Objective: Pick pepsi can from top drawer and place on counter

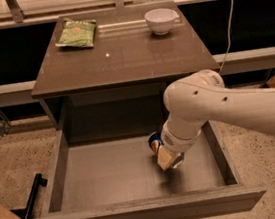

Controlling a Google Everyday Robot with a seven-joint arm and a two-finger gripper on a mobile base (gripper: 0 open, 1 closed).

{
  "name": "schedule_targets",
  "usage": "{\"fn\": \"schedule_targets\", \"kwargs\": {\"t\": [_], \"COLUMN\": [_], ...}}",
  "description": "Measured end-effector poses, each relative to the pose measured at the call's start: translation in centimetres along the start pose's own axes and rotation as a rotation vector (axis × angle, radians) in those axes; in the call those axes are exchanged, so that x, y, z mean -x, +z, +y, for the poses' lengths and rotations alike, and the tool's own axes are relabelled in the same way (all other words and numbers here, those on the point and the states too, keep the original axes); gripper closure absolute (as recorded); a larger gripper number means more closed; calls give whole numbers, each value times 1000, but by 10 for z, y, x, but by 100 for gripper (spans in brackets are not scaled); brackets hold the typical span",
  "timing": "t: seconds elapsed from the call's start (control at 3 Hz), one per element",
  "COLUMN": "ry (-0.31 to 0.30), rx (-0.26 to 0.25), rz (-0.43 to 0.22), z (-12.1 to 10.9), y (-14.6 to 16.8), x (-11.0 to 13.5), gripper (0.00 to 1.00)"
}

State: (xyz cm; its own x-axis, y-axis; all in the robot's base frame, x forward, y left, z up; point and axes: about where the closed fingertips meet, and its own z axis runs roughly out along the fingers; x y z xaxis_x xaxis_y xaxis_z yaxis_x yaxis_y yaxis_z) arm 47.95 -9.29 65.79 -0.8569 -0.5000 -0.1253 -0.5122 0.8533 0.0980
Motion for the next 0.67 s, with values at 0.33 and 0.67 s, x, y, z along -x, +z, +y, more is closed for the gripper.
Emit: {"fn": "schedule_targets", "kwargs": {"t": [0.33, 0.67], "ry": [-33, -123], "rx": [89, 106], "rz": [-89, -191], "z": [-4, -25], "y": [-49, -121], "x": [10, 25], "gripper": [100, 100]}}
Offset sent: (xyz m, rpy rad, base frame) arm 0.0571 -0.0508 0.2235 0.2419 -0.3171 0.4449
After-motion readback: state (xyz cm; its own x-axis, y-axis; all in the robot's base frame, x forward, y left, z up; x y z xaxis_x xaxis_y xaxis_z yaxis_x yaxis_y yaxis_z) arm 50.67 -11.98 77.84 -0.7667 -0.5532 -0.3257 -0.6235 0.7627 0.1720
